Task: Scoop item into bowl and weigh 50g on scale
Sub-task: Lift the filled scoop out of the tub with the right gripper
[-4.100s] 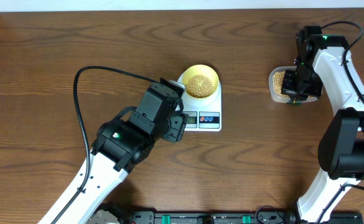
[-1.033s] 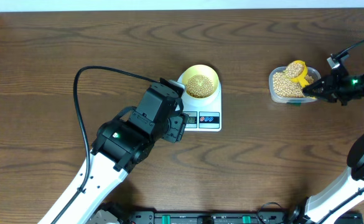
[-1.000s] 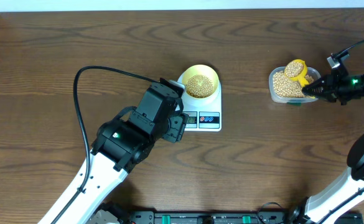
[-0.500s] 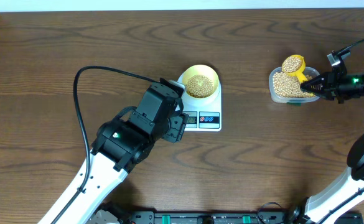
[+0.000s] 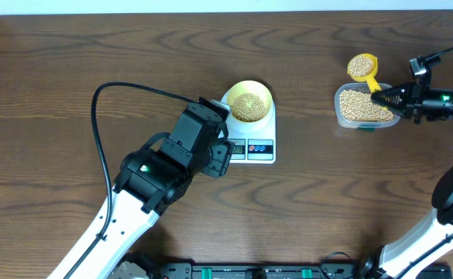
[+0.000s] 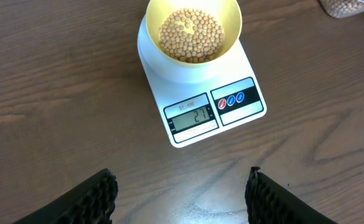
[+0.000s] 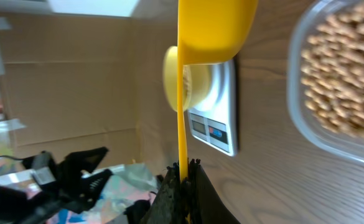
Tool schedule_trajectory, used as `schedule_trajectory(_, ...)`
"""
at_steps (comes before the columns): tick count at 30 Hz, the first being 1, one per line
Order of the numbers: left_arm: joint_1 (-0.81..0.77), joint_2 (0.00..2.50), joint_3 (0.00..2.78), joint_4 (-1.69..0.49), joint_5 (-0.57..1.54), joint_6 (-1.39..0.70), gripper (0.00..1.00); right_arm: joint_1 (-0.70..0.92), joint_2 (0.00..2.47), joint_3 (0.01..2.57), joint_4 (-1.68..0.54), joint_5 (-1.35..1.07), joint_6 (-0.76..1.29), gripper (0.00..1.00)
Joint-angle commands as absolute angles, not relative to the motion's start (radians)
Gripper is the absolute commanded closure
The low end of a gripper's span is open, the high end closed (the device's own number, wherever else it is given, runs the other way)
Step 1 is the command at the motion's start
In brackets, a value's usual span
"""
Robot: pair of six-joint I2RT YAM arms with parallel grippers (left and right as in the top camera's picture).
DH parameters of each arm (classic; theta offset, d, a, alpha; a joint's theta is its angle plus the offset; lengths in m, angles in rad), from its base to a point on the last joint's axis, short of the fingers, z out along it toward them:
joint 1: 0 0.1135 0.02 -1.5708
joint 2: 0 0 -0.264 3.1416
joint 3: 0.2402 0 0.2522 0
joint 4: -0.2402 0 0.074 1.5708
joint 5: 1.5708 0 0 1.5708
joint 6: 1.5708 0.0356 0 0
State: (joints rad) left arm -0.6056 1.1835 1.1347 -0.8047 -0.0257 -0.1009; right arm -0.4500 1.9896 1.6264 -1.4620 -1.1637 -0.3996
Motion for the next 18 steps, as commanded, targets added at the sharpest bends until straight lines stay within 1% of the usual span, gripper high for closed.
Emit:
schedule_trajectory(1, -0.601, 1.176, 1.161, -0.807, -0.035, -0.106, 0.31, -0.424, 1.998, 1.621, -1.463, -1.303, -0.429, 0.99)
schedule_trajectory(10, -0.601, 1.176, 1.161, -0.807, -0.035, -0.106, 0.31, -0.261, 1.998, 1.621, -1.443, -1.398, -0.428, 0.99)
schedule_trajectory(18, -0.601, 1.176, 1.161, -0.807, -0.035, -0.106, 0.31, -0.102, 1.998, 1.621, -1.42, -1.414, -0.427, 0.99)
